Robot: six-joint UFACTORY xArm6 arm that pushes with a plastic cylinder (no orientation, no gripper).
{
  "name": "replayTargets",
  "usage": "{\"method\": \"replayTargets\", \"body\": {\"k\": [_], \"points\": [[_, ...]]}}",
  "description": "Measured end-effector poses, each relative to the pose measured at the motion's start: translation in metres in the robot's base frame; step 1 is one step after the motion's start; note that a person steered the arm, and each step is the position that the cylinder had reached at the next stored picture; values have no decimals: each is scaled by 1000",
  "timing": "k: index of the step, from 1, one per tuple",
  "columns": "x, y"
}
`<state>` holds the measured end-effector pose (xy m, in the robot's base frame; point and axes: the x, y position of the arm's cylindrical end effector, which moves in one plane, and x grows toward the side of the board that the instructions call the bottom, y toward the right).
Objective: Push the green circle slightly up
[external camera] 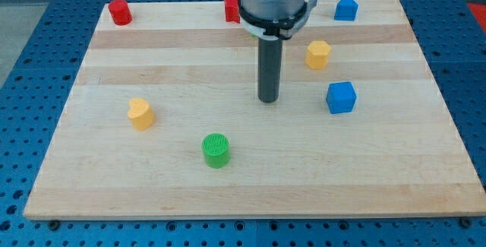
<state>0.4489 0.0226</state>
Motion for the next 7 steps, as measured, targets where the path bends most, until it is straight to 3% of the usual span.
{"method": "replayTargets", "body": {"k": [2,4,5,7], "points": [[94,0],[134,-39],[135,-66],[84,-78]]}}
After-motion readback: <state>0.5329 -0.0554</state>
